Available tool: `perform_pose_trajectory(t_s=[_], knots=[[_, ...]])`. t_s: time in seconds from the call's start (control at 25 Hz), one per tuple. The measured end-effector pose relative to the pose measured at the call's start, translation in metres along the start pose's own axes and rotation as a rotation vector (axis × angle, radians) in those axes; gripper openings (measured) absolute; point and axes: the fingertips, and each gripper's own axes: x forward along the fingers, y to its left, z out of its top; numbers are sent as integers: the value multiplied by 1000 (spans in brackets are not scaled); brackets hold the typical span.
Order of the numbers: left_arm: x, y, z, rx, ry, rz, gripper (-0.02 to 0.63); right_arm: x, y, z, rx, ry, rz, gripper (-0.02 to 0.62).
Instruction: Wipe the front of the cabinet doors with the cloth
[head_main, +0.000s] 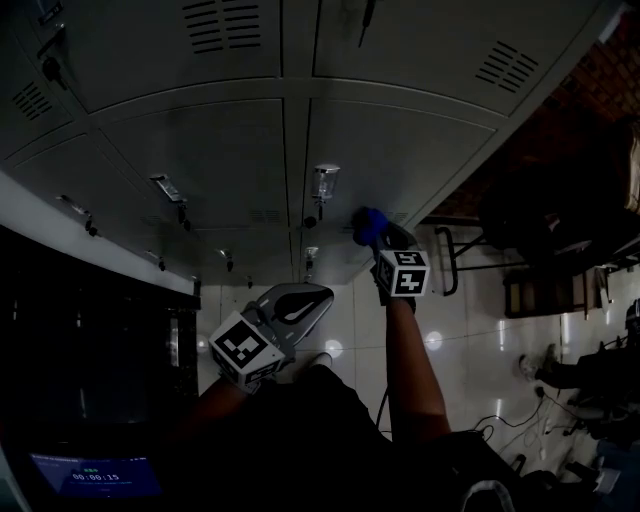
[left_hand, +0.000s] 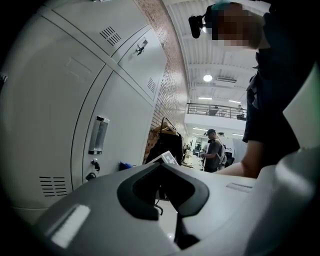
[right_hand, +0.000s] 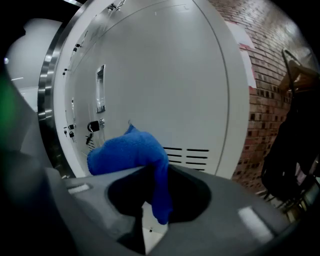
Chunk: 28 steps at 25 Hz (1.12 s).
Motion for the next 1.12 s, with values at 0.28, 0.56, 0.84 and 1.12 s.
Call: perform_pose_trajectory(t_s=[0.28,0.56,0.84,1.12], knots=[[24,-12,-2,-2,7,-27,0,-20,-57,-3,29,-4,-82,74],[30,-19,-3,-1,12,-30,0,-34,-93,-9,59,-16,-153,74],[14,-11,-5,2,18,0,0,-64,-66,21,-18,-121,-128,74],[-21,3,5,35,-7,38,0,-110,26,64,-146,-241,-33,74]])
